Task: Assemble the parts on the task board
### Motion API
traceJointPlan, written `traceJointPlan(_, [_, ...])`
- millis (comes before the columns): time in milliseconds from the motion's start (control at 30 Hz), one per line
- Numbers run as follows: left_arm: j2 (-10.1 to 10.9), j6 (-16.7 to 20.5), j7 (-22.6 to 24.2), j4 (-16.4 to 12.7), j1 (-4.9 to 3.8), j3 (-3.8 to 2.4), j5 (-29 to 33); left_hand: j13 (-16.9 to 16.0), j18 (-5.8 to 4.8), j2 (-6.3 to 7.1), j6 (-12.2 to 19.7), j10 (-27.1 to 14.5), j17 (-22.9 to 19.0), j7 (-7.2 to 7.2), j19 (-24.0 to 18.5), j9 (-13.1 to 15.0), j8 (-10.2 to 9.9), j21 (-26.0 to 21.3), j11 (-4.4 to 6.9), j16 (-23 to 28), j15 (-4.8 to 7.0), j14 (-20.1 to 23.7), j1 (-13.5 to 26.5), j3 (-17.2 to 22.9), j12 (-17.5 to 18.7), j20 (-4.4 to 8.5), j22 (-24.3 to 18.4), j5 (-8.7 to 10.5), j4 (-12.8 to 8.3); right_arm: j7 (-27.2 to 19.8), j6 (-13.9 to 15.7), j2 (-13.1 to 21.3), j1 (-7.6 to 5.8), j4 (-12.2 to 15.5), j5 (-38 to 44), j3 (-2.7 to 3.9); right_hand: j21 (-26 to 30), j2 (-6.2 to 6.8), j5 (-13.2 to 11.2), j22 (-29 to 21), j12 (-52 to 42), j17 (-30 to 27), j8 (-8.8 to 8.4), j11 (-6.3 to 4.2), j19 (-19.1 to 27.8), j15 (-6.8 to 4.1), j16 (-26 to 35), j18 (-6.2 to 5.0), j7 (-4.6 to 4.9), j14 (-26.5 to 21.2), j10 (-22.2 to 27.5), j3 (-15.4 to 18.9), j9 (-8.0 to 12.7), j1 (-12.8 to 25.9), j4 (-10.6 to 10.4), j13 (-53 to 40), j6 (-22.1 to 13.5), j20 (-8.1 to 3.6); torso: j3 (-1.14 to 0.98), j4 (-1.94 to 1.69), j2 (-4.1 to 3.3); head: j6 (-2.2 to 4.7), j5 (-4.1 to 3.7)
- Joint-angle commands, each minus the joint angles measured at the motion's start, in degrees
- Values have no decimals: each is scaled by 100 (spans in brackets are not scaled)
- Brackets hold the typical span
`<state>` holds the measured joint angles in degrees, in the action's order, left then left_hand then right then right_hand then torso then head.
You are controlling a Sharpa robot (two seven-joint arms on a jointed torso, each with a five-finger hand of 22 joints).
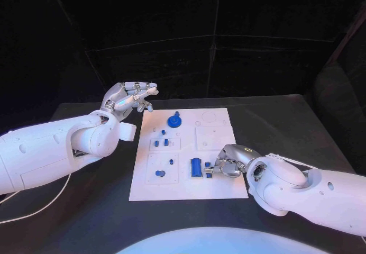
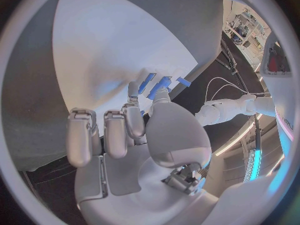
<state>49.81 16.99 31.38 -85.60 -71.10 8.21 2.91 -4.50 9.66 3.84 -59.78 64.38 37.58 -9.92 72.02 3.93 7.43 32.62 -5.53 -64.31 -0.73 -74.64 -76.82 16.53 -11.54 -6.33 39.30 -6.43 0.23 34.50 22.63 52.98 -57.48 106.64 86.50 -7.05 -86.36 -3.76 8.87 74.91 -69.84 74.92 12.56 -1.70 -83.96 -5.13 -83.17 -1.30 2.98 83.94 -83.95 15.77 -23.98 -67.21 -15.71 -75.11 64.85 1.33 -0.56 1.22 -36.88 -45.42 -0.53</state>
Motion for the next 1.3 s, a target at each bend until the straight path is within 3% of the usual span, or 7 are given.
traceJointPlan(33, [-6, -76, 45, 17, -9, -4, 7, 6, 77, 9, 41, -32, -15, 15, 33, 5, 36, -25, -7, -17, 10, 52, -41, -24, -41, 8, -7, -16, -27, -677, 517, 124, -12, -3, -607, 3, 165, 63, 150, 950, 259, 108, -192, 137, -84, 105, 146, -55, 116, 337, 55, 4, 77, -296, 76, -219, -294, 86, 2, 0, 28, 19, -11])
traceJointPlan(200, [-37, -92, 74, 78, -8, -4, 26, 13, 72, 39, 65, -62, -280, 4, -23, 3, 53, -68, -19, 133, -8, 197, -3, -65, -66, -4, -32, -13, -15, -2422, 908, 306, -141, -270, -2198, 11, 983, 73, 243, 144, 1701, -871, -451, 297, 661, 244, 865, -307, 298, 71, 697, -46, 189, -849, 234, 587, -656, 222, 18, -6, 80, 125, -59])
traceJointPlan(333, [-116, -110, 101, 211, -6, 4, 80, 37, 71, 42, 98, -122, -1015, -19, -334, -1, 98, -314, -47, 720, -49, 736, 16, -124, -101, -49, -173, -13, -2, -3803, 792, 260, -310, -731, -3937, 14, 3469, -16, 267, -2083, 4039, -3687, -603, 449, 2609, 384, 3461, -870, 446, -1004, 1960, -123, 287, -1457, 457, 2068, -830, 351, 36, -16, 160, 196, -105])
traceJointPlan(800, [-502, -207, 251, 982, 32, 106, 277, 87, 72, 29, 150, -123, -2654, -47, -1906, -19, -18, -2283, -242, 4315, -488, 1513, 27, -182, 407, -554, -1741, -10, 167, -5593, 123, -341, -610, -2182, -5942, 19, 6799, -218, 114, -4576, 6381, -5842, -879, 970, 3496, 1154, 7316, -906, 827, -2304, 2303, 122, 1049, -2384, 874, 5677, -1005, 1103, 76, 1, 452, 460, -149])
traceJointPlan(1100, [-770, 83, 359, 1380, 122, 118, 511, 91, 75, -47, 531, -785, -3184, 53, -2982, -22, -376, -2897, -583, 5481, -901, 2008, 131, -646, 797, -996, -2468, -10, 349, -6217, -109, -1095, -624, -3259, -7211, 308, 7724, -385, 85, -5447, 6591, -6677, -887, 1137, 3322, 1349, 7945, -924, 861, -2519, 2594, 41, 1599, -1825, 1076, 6647, -1246, 1330, 62, 4, 522, 688, -175])
traceJointPlan(1267, [-925, 199, 361, 1563, 165, 118, 595, 96, 50, -143, 751, -1208, -3336, -27, -4028, -27, -386, -2956, -531, 5876, -954, 2214, 164, -1005, 808, -1035, -2923, -18, 460, -6345, -254, -1427, -625, -3794, -7535, 374, 8116, -399, 78, -5846, 6612, -7035, -898, 1224, 3255, 1411, 7961, -919, 807, -2609, 2733, -58, 1857, -1584, 1317, 7022, -1319, 1396, 41, -39, 529, 856, -184])
traceJointPlan(1300, [-902, 46, 208, 1518, 168, 123, 424, 450, -289, -384, 2298, -2752, -3758, 281, -4935, -393, -743, -3262, -206, 6021, -647, 3755, 2419, -1176, 1154, -532, -3204, 193, -23, -5979, 8, -1389, -615, -3717, -6977, 368, 8636, -169, -196, -6310, 6984, -7492, -1256, 908, 4798, 1143, 8317, -557, 478, -4326, 4398, -514, 2398, 869, 1571, 7511, -2846, 920, 55, -8, 517, 803, -180])
